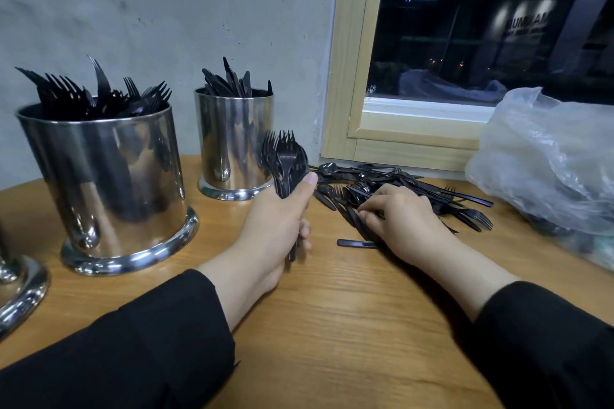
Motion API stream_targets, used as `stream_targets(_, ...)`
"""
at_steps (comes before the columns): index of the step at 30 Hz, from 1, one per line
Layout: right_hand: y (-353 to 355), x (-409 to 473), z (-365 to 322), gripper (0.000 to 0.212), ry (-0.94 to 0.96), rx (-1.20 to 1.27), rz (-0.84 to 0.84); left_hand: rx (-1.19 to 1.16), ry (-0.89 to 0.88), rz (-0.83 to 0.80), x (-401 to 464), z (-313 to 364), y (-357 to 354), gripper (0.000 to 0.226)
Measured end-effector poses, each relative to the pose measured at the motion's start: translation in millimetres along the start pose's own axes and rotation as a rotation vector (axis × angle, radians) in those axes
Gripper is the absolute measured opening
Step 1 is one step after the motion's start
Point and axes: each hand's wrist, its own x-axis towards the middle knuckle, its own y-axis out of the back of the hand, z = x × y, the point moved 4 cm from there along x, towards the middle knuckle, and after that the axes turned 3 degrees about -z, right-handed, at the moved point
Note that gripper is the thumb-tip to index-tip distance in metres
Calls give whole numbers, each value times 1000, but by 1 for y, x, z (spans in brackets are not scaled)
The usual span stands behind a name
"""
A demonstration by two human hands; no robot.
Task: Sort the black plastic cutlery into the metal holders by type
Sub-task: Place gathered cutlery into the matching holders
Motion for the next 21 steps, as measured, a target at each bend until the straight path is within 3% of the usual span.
stream_targets(9, -4, -1, -1, 39, -77, -54, 32, 19, -6, -7, -2, 0, 0, 35)
stream_targets(21, -7, -2, -15, 23, -119, 18, 54, 74, -5, 35, -3, 2, 2, 49)
